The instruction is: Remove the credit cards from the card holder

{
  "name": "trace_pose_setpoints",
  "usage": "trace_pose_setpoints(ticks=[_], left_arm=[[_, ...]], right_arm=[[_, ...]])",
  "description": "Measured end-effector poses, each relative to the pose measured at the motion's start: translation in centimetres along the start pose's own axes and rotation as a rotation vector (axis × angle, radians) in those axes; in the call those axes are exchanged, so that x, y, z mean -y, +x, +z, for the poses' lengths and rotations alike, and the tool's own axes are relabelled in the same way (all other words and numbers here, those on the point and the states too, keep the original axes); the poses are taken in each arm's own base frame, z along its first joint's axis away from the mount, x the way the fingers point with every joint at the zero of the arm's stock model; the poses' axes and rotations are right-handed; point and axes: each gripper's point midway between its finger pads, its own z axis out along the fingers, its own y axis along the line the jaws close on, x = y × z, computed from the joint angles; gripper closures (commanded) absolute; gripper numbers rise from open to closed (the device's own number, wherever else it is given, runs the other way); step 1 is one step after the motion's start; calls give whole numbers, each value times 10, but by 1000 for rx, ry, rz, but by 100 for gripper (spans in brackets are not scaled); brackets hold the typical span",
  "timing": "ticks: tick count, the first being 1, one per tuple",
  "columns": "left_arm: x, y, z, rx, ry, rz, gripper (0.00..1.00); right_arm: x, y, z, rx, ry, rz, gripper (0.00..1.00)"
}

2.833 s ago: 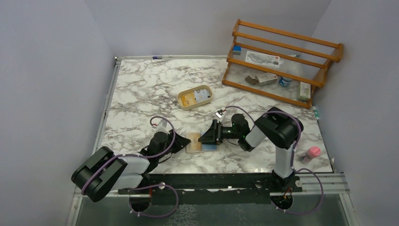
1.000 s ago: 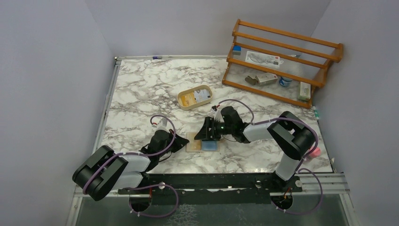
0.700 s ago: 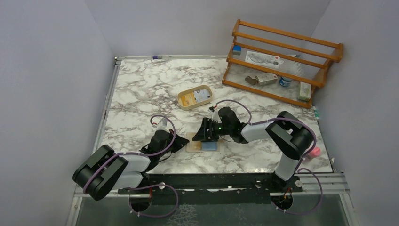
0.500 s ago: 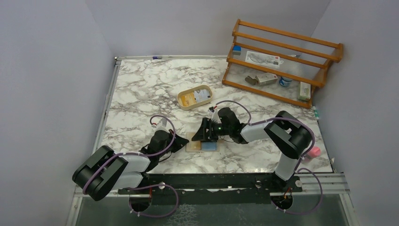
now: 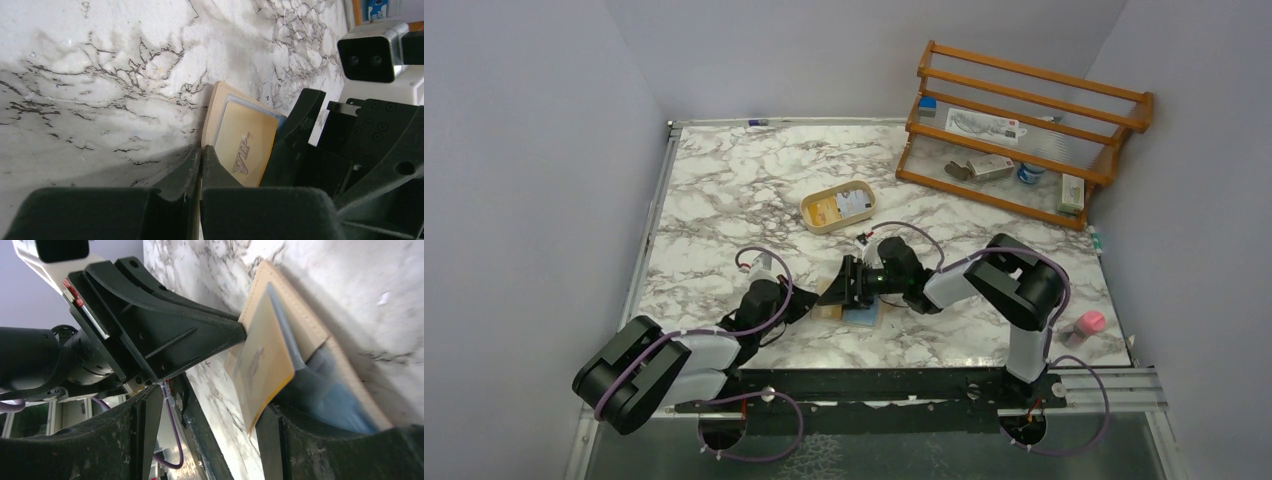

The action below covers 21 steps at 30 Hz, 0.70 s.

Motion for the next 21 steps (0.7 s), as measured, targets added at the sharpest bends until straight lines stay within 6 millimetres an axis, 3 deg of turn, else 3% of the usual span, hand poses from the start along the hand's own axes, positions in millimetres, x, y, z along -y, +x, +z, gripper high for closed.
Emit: trace_pose_setpoints(ticks=[5, 21], left_arm=[[0, 1, -1, -2, -1, -7, 100], [1, 3, -4, -7, 3, -10, 100]], right_arm=[[-7, 13, 7, -20, -30, 21, 30], [-10, 17, 1, -15, -38, 30, 30]])
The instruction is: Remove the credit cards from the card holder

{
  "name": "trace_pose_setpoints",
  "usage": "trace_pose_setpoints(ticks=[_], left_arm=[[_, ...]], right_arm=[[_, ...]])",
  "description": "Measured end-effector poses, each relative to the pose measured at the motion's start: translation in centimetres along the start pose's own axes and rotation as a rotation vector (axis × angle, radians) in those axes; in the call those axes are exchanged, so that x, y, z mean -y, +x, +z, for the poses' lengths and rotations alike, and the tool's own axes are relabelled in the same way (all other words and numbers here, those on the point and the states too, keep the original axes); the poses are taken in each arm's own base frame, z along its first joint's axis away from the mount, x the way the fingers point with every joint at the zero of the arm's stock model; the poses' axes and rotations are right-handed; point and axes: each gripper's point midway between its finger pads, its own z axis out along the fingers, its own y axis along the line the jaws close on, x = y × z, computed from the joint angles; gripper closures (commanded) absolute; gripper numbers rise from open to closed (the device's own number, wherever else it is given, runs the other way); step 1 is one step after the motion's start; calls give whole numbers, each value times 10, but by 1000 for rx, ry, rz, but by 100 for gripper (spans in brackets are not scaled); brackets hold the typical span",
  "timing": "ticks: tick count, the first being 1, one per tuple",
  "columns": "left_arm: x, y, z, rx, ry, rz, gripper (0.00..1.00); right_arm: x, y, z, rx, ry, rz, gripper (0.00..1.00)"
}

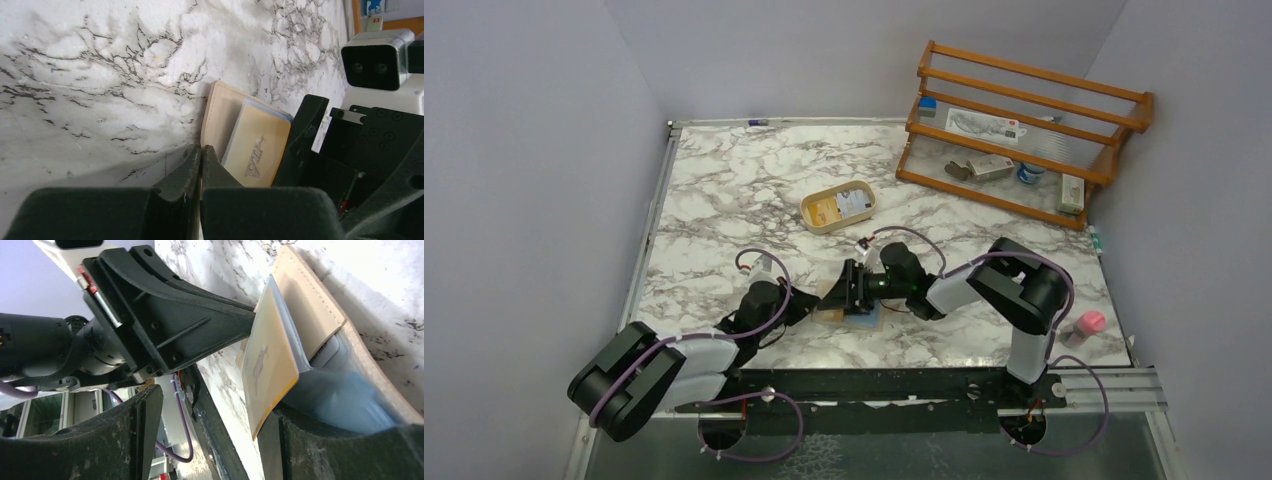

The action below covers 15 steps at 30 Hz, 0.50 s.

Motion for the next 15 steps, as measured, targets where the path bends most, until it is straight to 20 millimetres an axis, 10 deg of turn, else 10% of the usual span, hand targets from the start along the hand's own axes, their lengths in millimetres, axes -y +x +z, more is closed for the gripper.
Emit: trace_pose_setpoints(ticks=[15], left_arm=[[2, -1, -1, 2, 5, -4, 100]], right_arm=[[-4, -18, -25, 50, -13, -20, 30]])
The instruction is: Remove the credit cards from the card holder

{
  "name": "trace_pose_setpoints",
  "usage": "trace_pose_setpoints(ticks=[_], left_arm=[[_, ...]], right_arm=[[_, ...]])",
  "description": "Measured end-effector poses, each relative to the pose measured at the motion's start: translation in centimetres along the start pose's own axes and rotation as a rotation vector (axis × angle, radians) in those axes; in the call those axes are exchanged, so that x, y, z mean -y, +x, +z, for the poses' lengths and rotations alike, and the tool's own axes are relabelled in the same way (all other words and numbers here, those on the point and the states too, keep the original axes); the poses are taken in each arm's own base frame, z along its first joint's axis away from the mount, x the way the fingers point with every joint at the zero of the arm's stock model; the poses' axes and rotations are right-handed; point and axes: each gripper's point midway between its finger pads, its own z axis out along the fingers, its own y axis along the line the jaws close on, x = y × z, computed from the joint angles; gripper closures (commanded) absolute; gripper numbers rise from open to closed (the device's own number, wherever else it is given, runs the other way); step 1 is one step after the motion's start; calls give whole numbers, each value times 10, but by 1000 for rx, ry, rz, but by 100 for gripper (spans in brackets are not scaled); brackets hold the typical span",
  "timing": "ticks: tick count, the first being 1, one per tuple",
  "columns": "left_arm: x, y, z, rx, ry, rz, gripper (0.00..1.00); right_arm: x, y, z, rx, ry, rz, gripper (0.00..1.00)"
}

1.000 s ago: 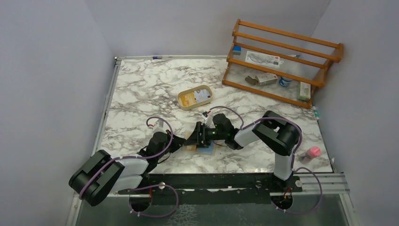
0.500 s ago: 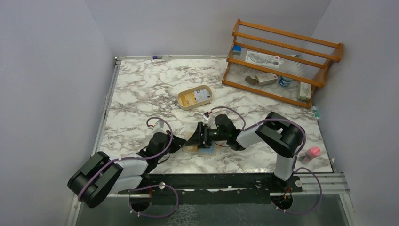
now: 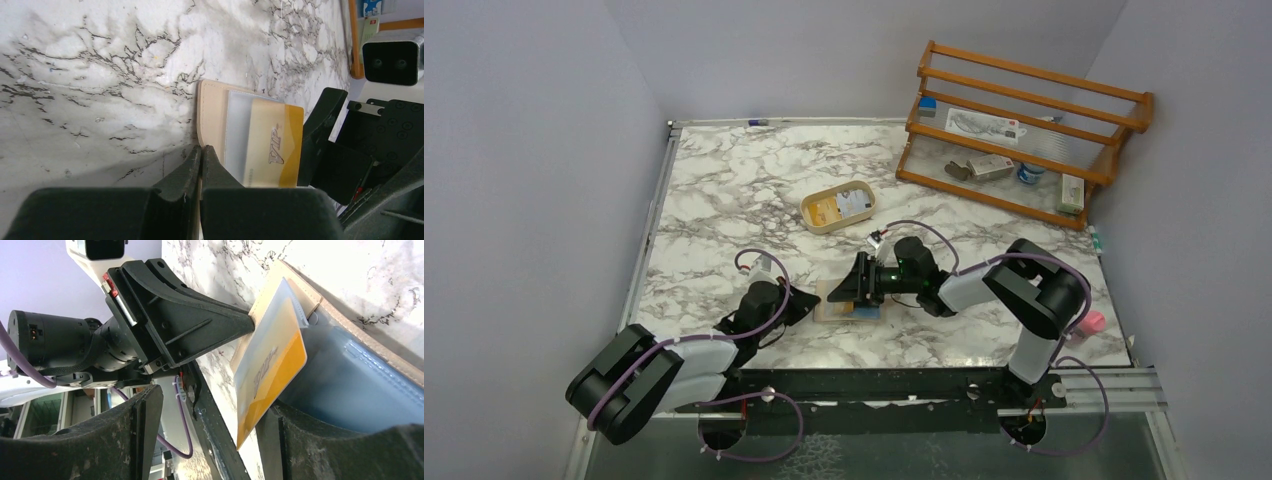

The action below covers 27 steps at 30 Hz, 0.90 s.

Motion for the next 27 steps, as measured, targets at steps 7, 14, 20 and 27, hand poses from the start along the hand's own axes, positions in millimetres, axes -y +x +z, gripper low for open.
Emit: trace_pose_setpoints(ticks=[7, 14, 20, 27], left_arm=[[-2, 1, 0, -4, -9, 0, 100], [-4, 2, 0, -7, -14, 1, 100], [-4, 2, 0, -7, -14, 1, 100], [-4, 2, 0, -7, -14, 1, 100]], right_arm=[[5, 1, -6, 3, 11, -14, 34], [30, 9, -5, -32, 80, -2, 72], [47, 17, -4, -56, 122, 15, 76], [54, 10, -20, -40, 162, 2, 99]])
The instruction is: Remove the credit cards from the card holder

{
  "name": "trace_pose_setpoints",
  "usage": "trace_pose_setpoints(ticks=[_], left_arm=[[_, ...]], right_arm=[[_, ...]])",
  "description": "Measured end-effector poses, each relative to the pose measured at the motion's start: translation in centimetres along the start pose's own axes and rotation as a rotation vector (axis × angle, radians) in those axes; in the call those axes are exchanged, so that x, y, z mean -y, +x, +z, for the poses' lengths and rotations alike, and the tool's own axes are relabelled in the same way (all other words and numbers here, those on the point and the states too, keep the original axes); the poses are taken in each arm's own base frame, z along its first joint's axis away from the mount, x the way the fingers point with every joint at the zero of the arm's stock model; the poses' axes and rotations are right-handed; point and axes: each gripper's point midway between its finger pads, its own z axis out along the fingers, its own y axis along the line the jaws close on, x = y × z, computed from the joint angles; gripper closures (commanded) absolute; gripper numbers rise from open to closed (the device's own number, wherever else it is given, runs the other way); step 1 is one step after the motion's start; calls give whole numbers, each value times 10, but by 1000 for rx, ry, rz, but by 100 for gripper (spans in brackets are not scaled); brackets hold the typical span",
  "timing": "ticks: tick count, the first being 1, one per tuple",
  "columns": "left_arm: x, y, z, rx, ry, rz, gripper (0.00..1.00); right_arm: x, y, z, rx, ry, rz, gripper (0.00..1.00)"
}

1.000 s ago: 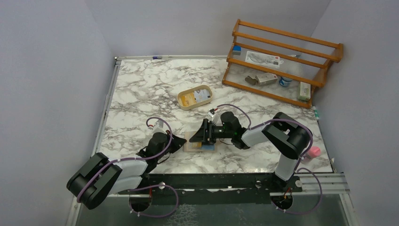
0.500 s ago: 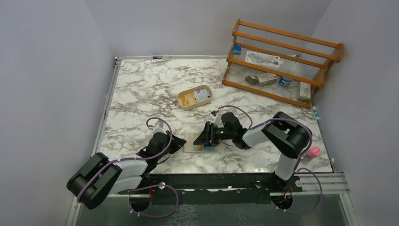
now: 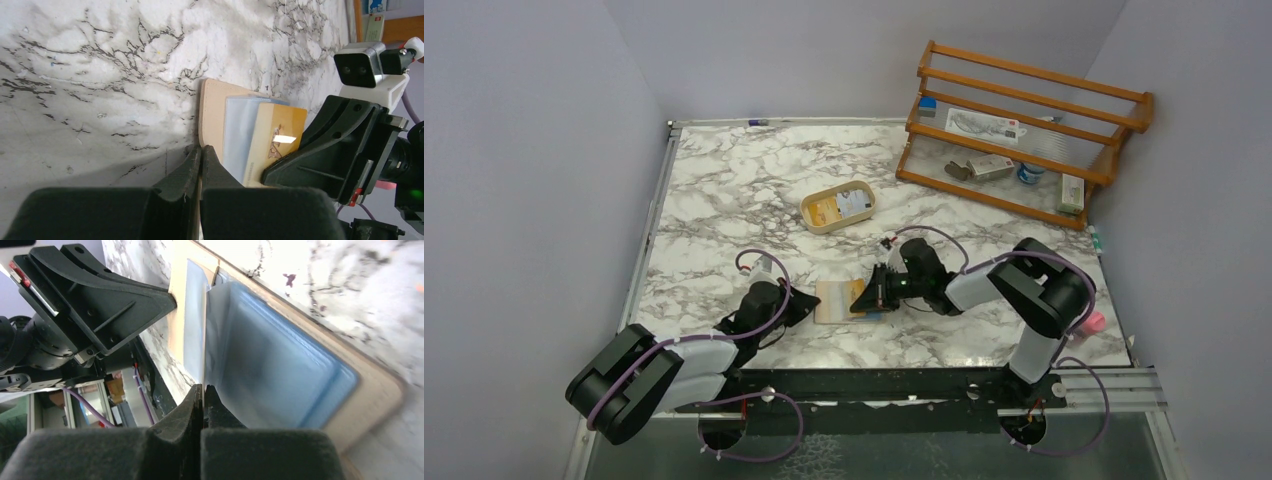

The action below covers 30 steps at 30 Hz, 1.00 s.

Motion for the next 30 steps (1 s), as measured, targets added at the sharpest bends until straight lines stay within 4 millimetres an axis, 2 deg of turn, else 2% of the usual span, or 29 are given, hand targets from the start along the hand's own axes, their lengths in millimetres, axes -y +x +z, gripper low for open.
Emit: trace_pose_setpoints(ticks=[5, 8, 10, 17, 19, 21, 24, 30], left_arm=[[0, 0, 0, 0, -1, 0, 100], [-1, 0, 0, -1, -2, 0, 100], [-1, 0, 0, -1, -3, 0, 100], [-1, 0, -1, -2, -4, 4, 100], [-1, 0, -1, -2, -5, 4, 100], [-1, 0, -2, -2, -5, 4, 100], [-1, 0, -2, -2, -4, 4, 100], [0, 0, -2, -1, -3, 4, 100]], right_arm=[[5, -9, -13, 14, 34, -24, 99], [1, -23, -16, 18, 63, -66, 99], [-12, -43, -19, 40, 76, -124, 99], [-84, -133, -35, 182, 44, -354, 99], [-98, -156, -38, 214, 36, -400, 100], [-107, -177, -32, 221, 37, -437, 99], [-102, -205, -12, 208, 60, -469, 99], [-61, -215, 21, 128, 139, -458, 99]])
